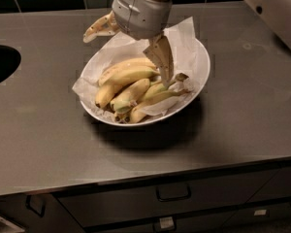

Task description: Pick banana from white bowl

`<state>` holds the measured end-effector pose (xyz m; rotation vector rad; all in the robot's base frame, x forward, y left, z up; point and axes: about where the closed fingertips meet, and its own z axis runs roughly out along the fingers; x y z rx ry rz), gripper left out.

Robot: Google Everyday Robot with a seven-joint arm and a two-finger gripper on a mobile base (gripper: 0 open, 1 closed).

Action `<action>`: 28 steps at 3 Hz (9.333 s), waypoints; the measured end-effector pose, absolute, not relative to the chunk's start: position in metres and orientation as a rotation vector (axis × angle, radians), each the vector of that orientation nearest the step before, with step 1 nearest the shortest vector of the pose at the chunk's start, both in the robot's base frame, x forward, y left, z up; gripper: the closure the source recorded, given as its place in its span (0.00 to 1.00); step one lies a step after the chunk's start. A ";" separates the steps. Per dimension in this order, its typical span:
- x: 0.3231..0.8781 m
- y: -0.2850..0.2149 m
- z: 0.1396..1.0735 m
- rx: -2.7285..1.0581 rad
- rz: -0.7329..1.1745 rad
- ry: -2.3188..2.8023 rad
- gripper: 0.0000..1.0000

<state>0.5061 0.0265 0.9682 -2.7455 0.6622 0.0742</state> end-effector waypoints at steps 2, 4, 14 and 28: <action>0.490 0.022 0.948 -2.743 0.162 0.720 0.15; 0.470 0.016 0.932 -2.757 0.303 0.775 0.27; 0.448 0.017 0.910 -2.759 0.524 0.875 0.63; 0.410 -0.014 1.045 -2.366 -0.443 0.741 1.00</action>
Offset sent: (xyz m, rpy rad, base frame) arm -0.0457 -0.0235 -0.0389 -0.0440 0.1752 -0.0516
